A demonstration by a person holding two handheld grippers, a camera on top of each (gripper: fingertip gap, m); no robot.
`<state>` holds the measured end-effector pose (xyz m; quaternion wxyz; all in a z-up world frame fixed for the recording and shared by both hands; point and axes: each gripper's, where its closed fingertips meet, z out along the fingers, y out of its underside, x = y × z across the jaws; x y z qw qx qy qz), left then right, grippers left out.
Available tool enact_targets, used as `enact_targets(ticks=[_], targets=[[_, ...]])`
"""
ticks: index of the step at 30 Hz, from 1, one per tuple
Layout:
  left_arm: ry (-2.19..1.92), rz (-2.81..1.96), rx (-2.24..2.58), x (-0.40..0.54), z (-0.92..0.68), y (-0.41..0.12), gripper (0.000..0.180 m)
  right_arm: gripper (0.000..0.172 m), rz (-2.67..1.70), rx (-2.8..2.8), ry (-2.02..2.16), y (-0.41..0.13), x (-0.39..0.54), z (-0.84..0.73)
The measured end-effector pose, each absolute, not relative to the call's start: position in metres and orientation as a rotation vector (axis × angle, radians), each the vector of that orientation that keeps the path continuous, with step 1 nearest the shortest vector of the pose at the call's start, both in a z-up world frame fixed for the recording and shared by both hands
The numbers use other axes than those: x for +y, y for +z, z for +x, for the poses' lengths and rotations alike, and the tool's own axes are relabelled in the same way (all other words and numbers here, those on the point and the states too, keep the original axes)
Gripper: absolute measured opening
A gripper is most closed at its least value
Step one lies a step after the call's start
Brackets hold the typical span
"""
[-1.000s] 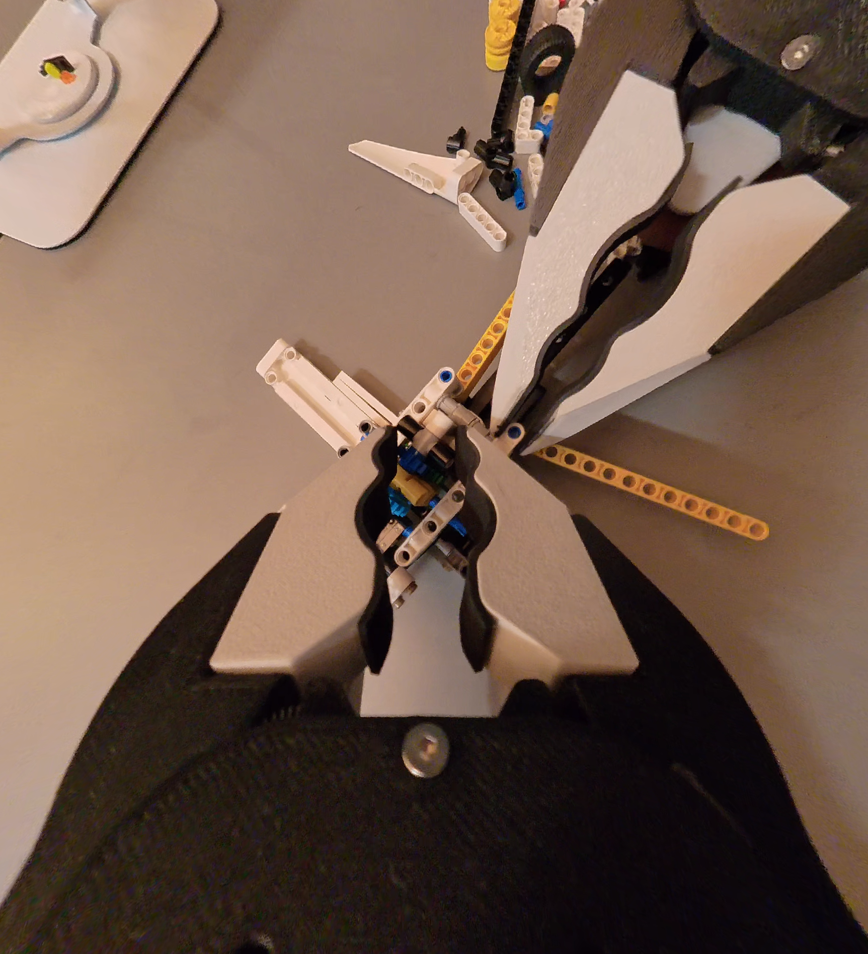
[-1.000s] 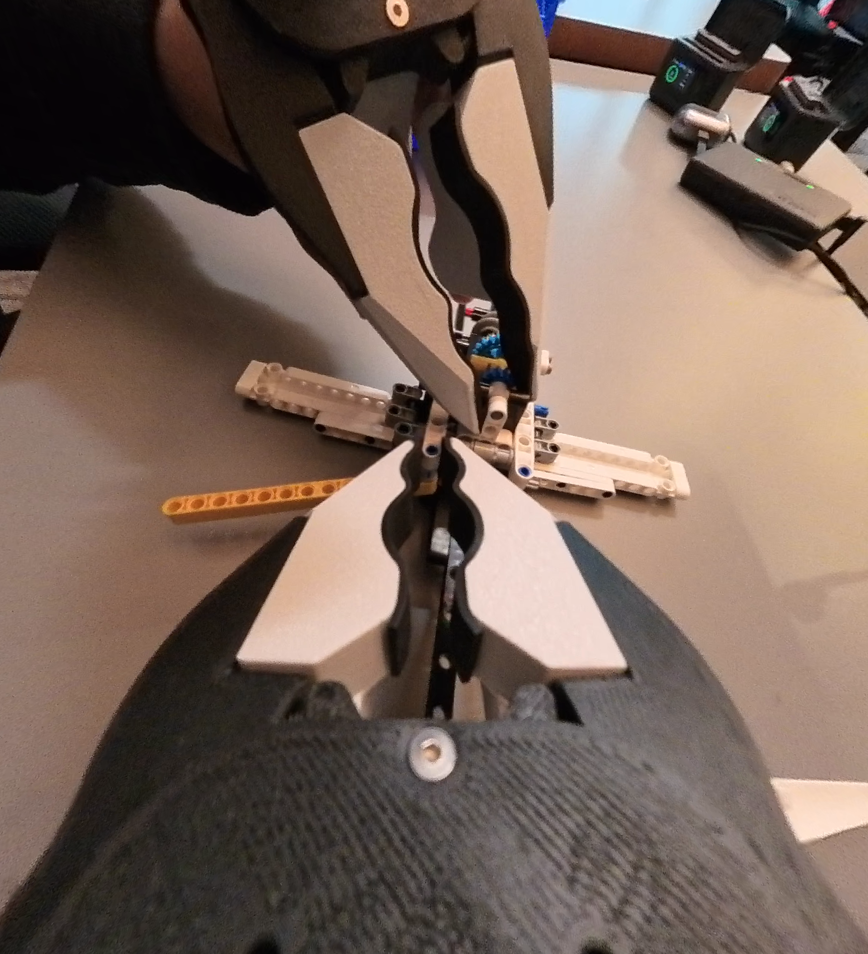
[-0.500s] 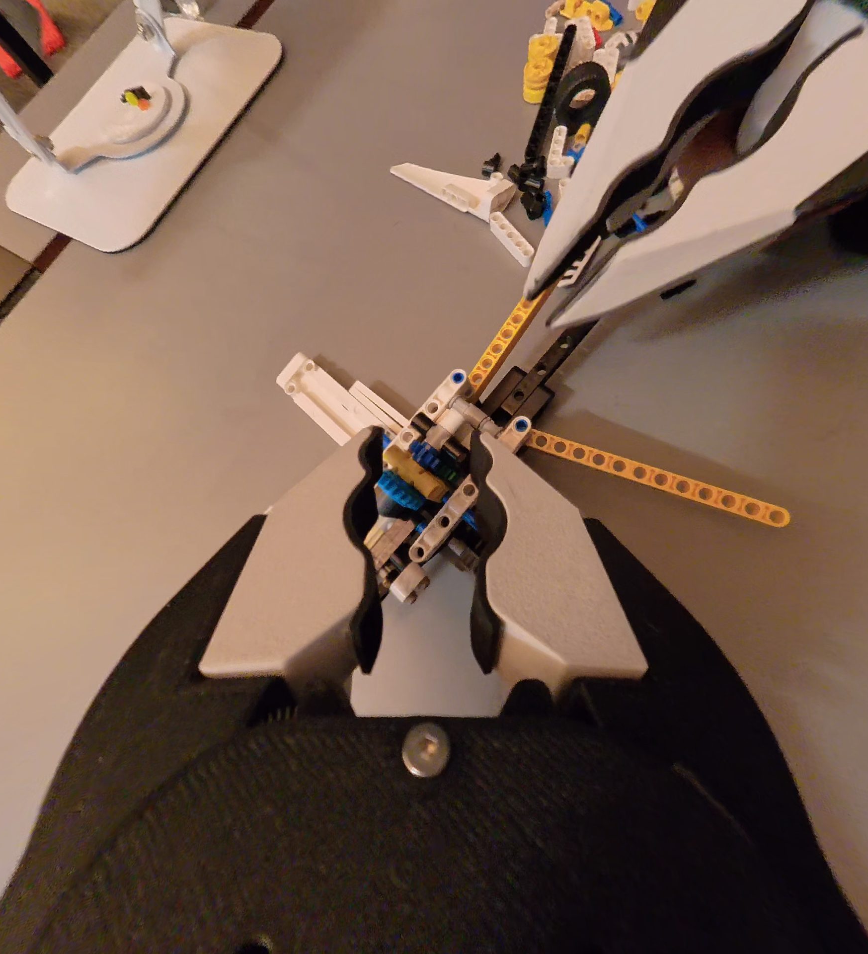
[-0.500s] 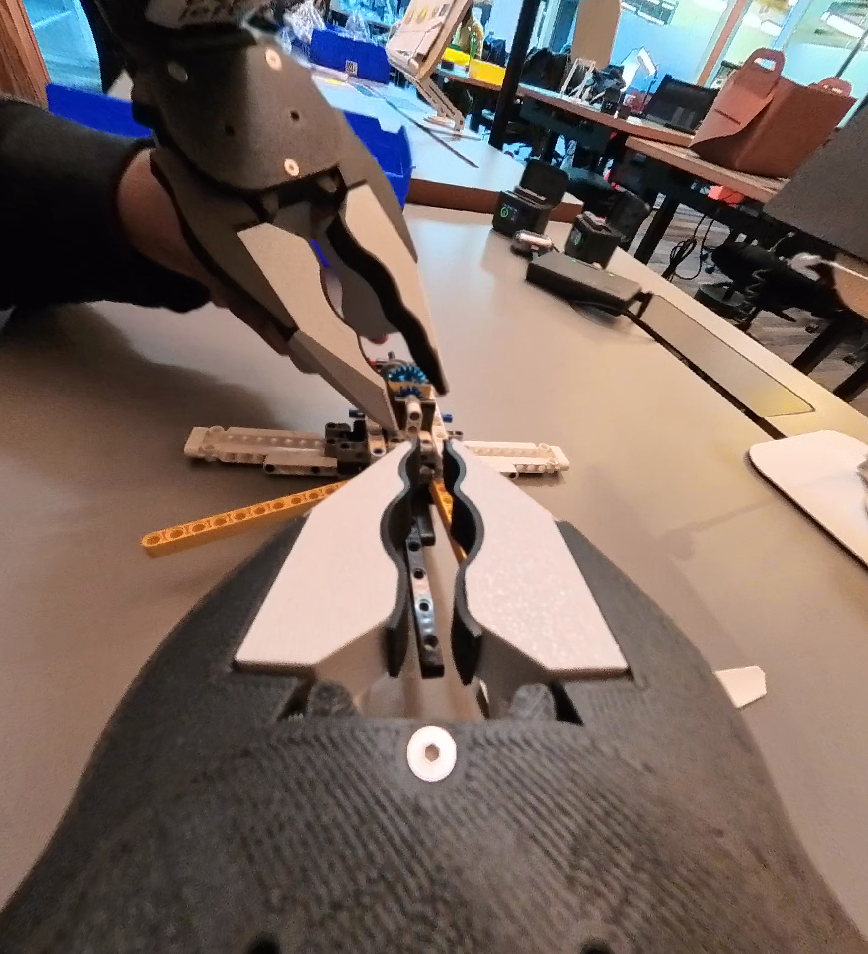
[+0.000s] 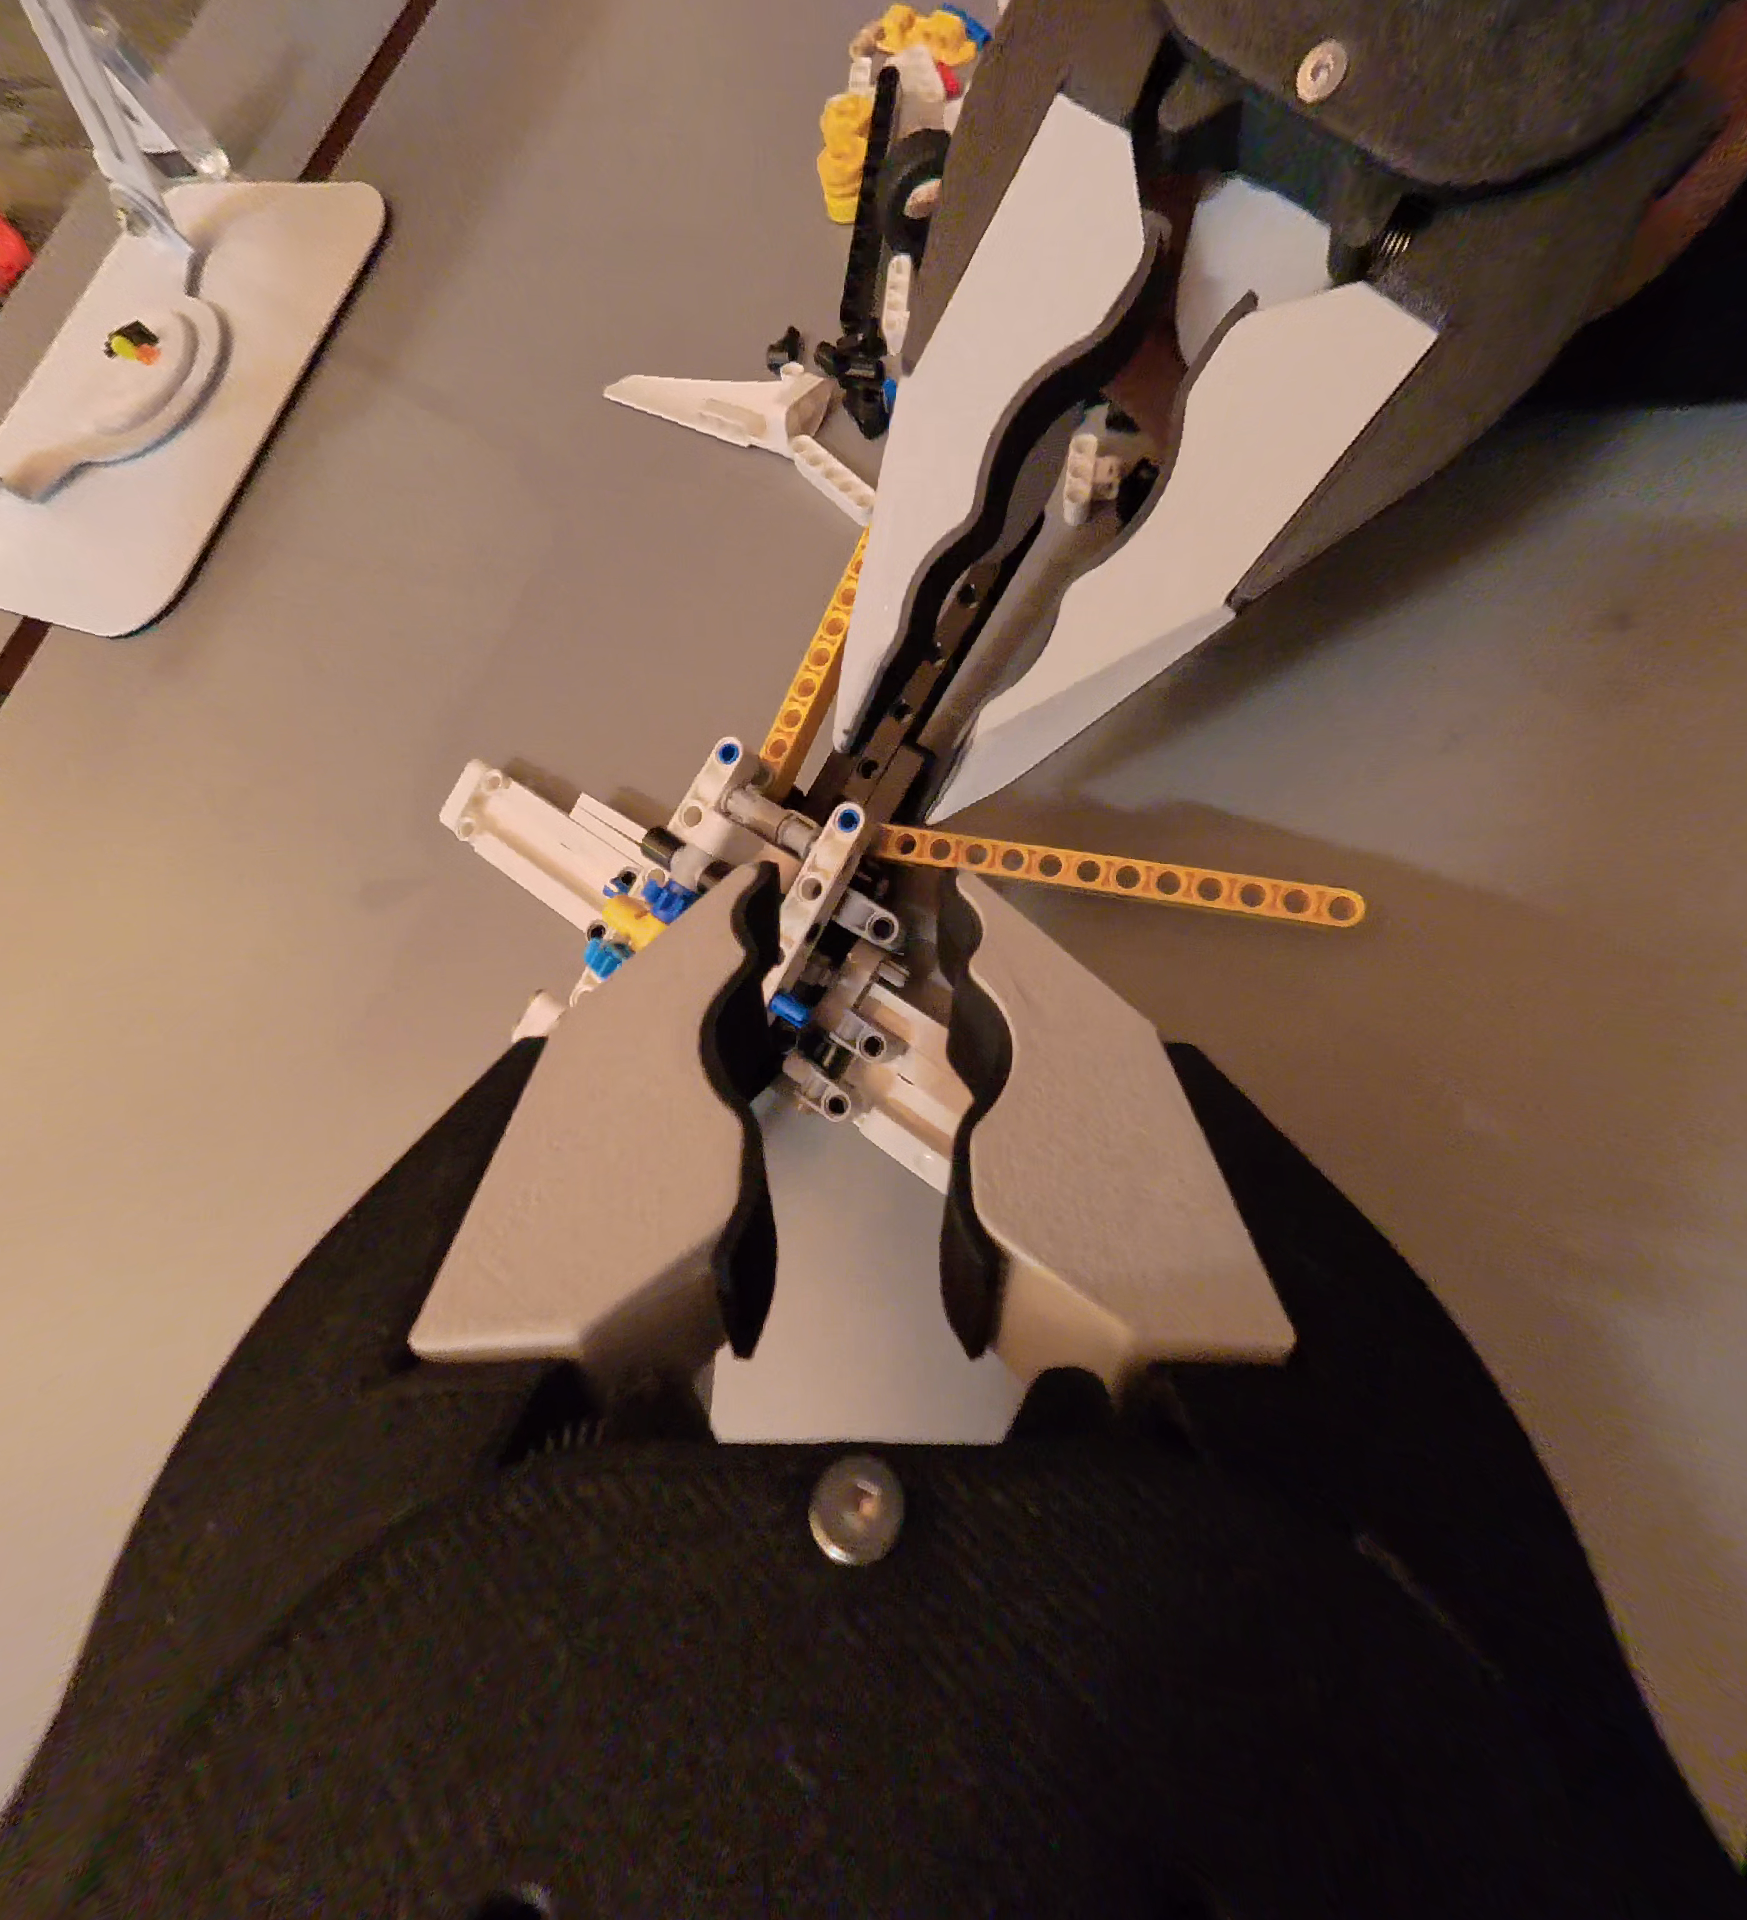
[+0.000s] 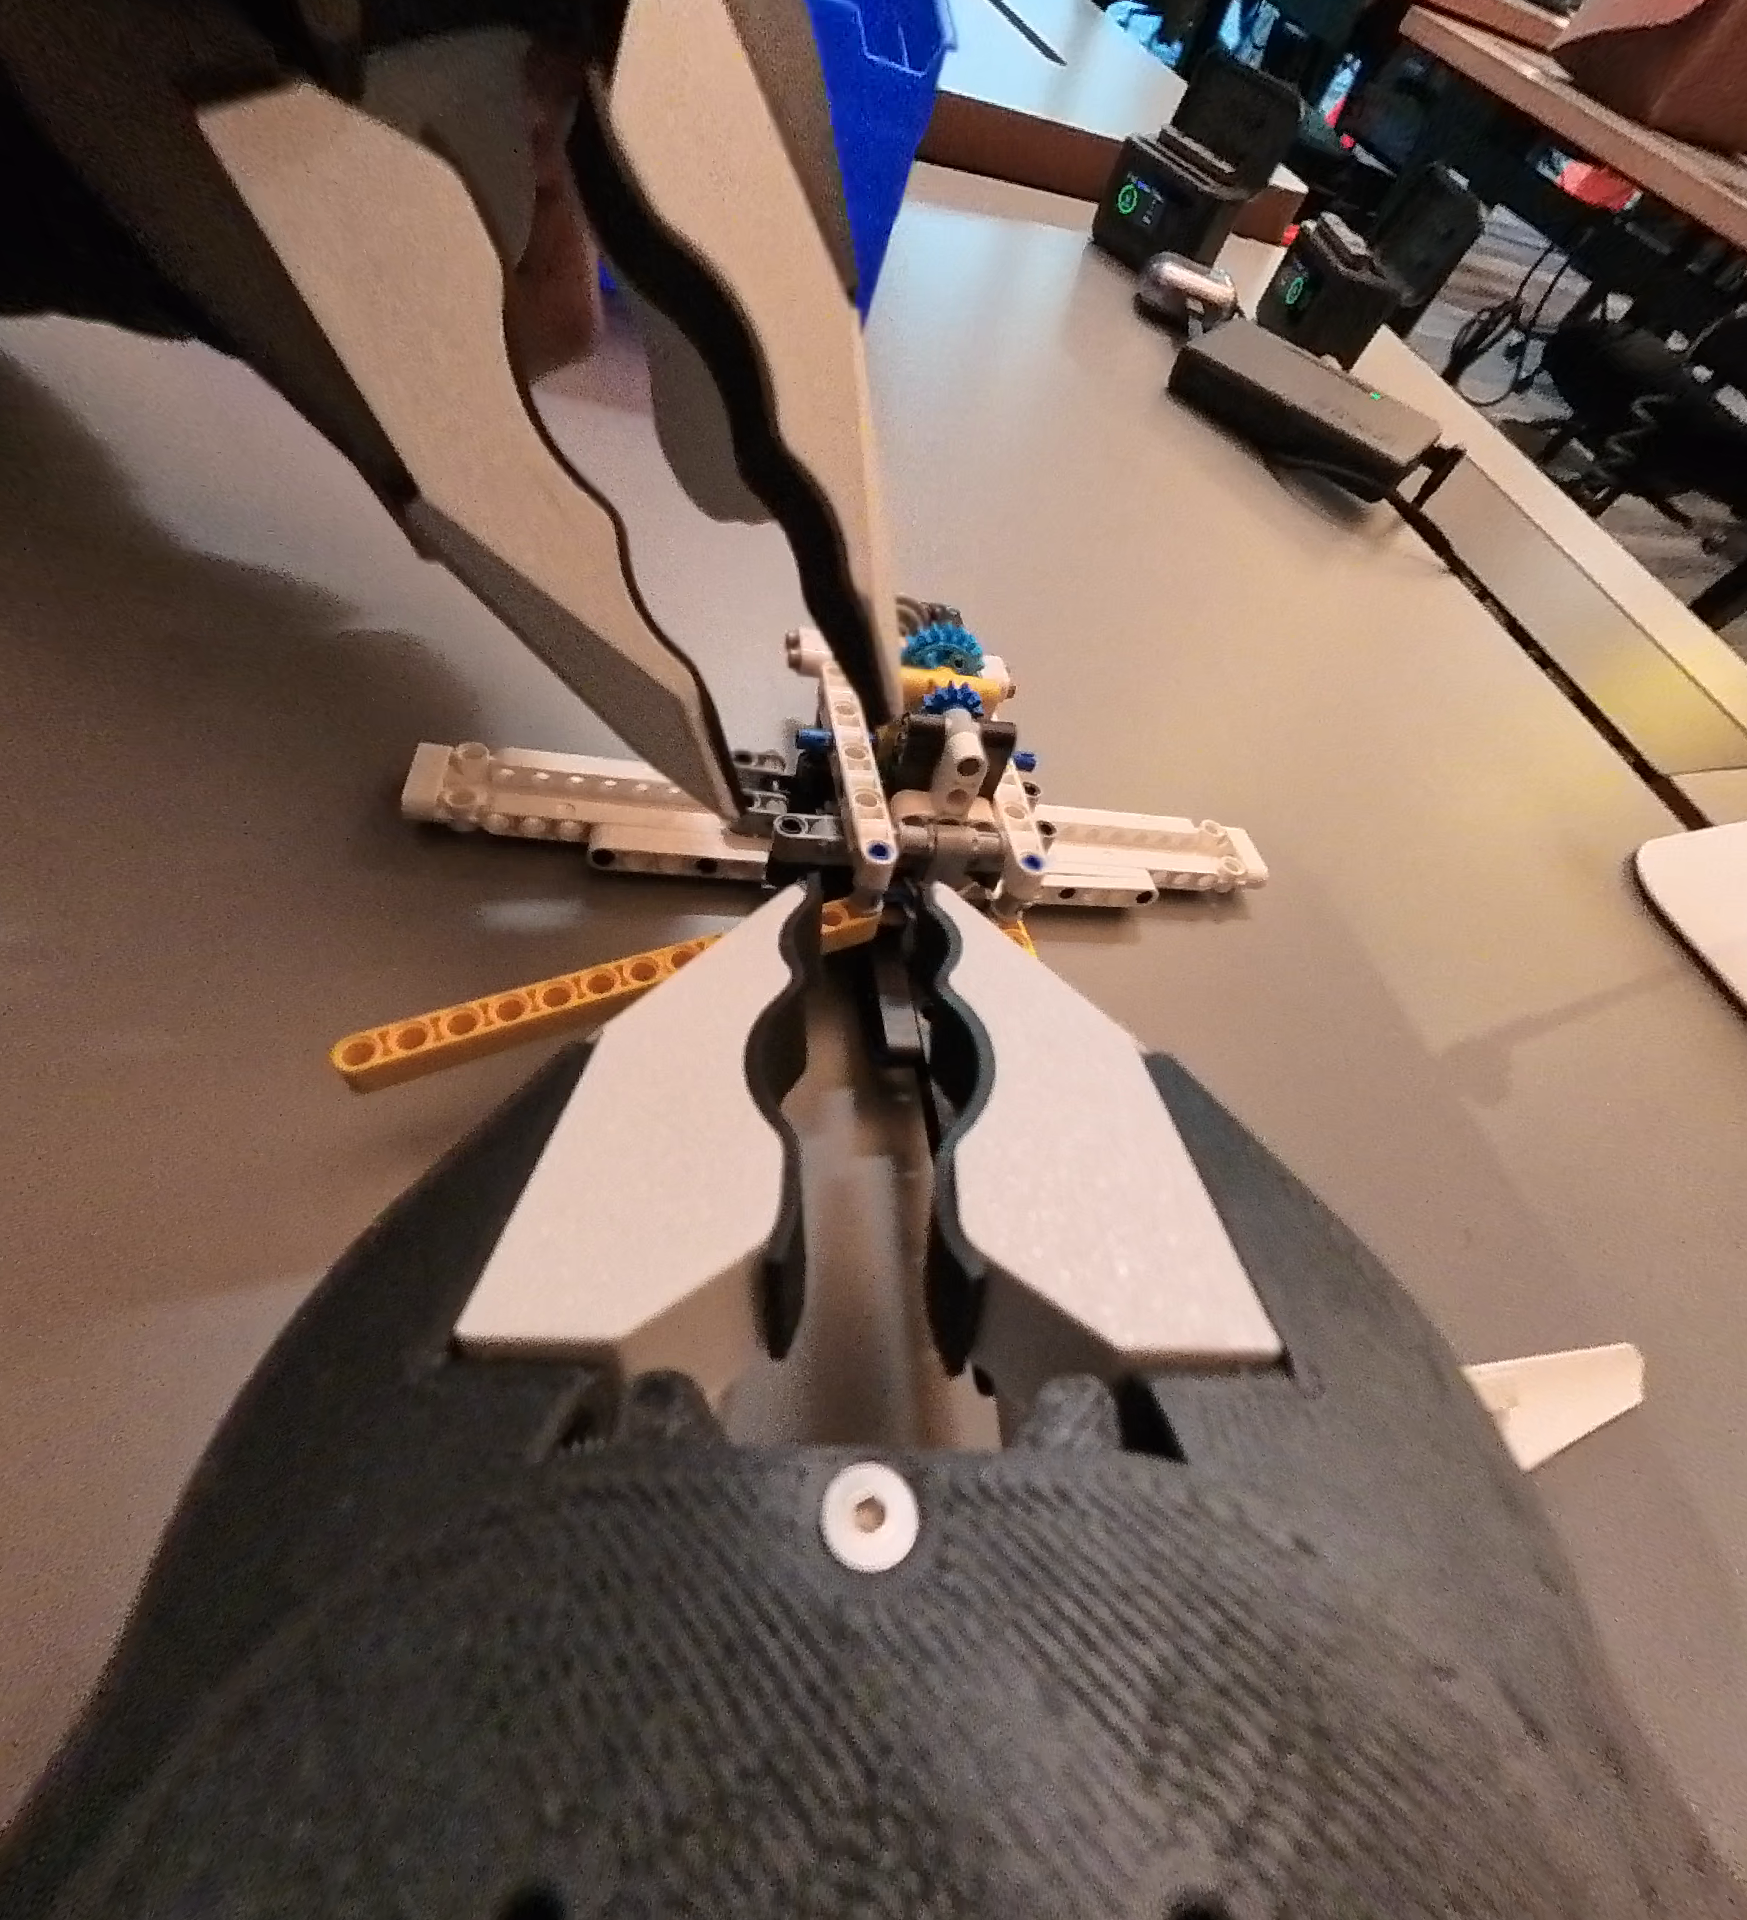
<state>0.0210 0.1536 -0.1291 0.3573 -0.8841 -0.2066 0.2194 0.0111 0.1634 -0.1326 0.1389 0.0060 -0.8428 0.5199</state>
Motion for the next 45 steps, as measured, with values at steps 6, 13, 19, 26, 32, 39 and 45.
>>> enact_targets(ticks=[6,13,19,26,32,39,45], targets=[[0.619,-2.329,-0.480,0.161,0.014,-0.132,0.024,0.016,-0.110,-2.471,1.514,-0.136,0.161,0.013],[0.719,-2.415,-0.440,0.160,0.006,-0.146,0.020,0.032,-0.168,-2.529,1.400,-0.151,0.155,0.015],[0.728,-2.415,-0.452,0.158,0.003,-0.145,0.015,0.027,-0.202,-2.567,1.414,-0.152,0.155,0.016],[0.877,-2.447,-0.442,0.157,0.002,-0.144,0.010,0.019,-0.358,-2.595,1.431,-0.152,0.156,0.011],[0.740,-2.462,-0.606,0.160,0.003,-0.142,0.010,0.011,-0.419,-2.565,1.372,-0.153,0.158,0.004],[0.708,-2.424,-0.664,0.160,0.001,-0.142,0.008,0.008,-0.443,-2.546,1.296,-0.155,0.159,-0.002],[0.678,-2.391,-0.701,0.159,0.000,-0.141,0.007,0.009,-0.428,-2.531,1.253,-0.156,0.159,-0.003]])
